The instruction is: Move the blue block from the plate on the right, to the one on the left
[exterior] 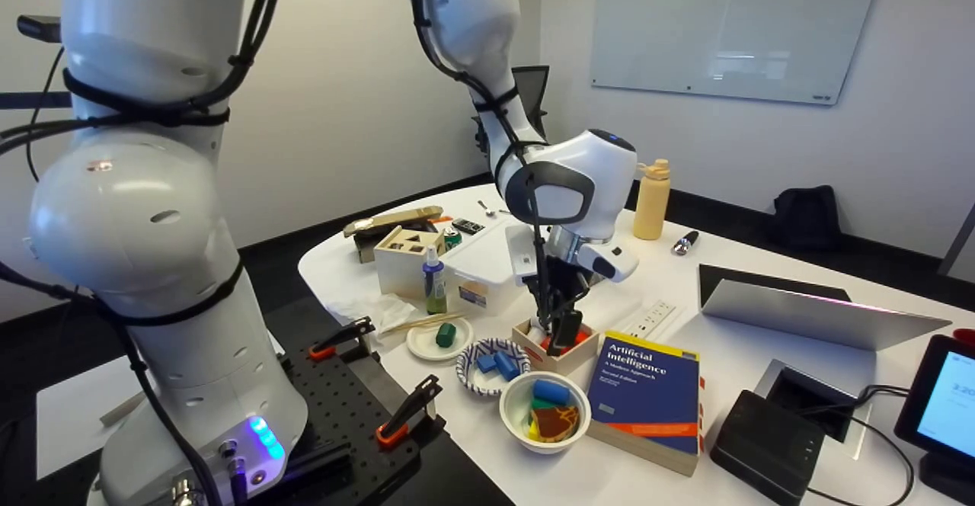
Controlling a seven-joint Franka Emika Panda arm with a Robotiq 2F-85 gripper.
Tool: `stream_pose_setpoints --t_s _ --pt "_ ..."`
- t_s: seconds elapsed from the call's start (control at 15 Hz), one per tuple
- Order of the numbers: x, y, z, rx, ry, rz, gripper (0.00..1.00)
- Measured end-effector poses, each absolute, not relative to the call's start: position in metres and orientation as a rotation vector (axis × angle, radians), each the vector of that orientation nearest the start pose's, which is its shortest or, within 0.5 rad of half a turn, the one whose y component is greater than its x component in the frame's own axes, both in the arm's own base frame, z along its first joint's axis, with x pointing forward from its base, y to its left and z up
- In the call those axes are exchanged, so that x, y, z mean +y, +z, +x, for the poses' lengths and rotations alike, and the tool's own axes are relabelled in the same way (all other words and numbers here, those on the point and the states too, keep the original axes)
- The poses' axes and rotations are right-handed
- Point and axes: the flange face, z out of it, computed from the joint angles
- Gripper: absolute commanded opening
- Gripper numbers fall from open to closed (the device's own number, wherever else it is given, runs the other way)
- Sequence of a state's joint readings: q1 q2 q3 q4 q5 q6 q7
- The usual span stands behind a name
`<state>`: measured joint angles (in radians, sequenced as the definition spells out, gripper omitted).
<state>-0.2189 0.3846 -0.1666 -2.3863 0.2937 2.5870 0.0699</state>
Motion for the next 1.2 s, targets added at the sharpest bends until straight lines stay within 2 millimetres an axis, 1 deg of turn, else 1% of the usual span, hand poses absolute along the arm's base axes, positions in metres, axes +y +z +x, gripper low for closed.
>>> stream_pose_setpoints --t_s 0.2,0.4,0.53,0.73,0.87,1.2 --pt "-0.208 0.132 0.436 1.161 0.251 -2.776 1.00" --pt "-0.226 0.116 0.427 1.242 0.277 -2.725 1.00" --pt "-0.232 0.103 0.420 1.270 0.310 -2.705 1.00" --pt "-0.234 0.083 0.412 1.284 0.364 -2.693 1.00" --pt "-0.231 0.071 0.411 1.279 0.394 -2.692 1.00" --pt "-0.228 0.051 0.420 1.260 0.421 -2.698 1.00"
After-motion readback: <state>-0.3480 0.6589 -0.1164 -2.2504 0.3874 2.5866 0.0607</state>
